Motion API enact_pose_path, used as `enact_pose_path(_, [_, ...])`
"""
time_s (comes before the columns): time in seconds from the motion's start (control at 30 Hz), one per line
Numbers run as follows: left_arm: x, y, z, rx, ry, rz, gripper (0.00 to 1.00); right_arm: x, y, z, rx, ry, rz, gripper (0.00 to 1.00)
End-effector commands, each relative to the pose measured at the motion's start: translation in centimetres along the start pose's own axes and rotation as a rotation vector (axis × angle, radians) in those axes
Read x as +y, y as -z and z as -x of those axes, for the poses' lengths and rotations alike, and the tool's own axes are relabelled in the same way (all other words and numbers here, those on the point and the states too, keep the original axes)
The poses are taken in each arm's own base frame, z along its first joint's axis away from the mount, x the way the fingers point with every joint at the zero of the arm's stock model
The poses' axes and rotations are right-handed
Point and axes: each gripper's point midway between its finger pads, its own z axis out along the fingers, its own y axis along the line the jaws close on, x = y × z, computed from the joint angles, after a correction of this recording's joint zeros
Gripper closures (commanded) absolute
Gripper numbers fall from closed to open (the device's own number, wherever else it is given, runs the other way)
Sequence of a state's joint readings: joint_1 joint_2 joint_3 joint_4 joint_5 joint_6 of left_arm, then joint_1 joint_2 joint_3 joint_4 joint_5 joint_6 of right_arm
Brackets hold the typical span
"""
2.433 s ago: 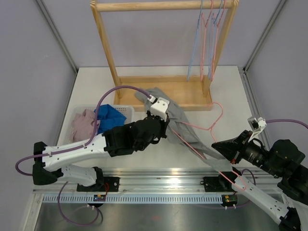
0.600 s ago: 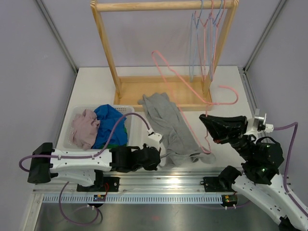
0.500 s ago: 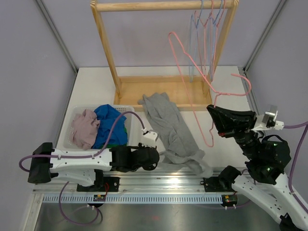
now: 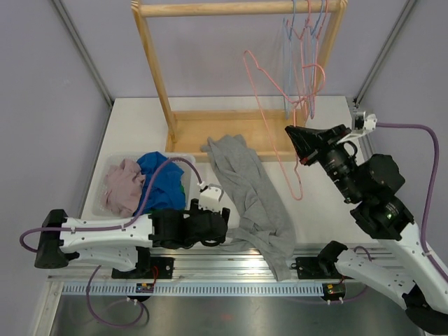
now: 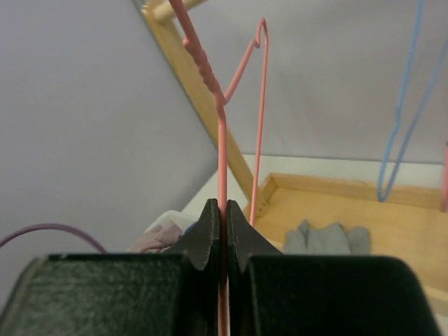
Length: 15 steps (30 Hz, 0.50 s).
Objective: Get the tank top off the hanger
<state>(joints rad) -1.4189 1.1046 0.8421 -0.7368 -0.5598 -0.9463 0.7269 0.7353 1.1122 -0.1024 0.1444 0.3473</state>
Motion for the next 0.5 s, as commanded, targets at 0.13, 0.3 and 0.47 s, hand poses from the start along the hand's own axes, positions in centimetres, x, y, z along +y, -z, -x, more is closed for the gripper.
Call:
enact_pose_path(0.13, [0.0, 5.5, 5.5, -0.141, 0.051, -0.061, 0.01, -4.4, -3.4, 2.6, 0.083, 0.118, -0.373, 1.00])
enact_pose_path(0.3, [1.7, 7.3, 5.8, -0.150, 0.047, -0.047, 0.01, -5.0, -8.4, 3.9, 0.149, 0.226, -0.459, 1.00])
enact_pose_path(0.47, [3.1, 7.9, 5.4, -0.143, 0.040, -0.027, 0.01, -7.0, -14.1, 2.7, 0.218, 0.248, -0.506, 1.00])
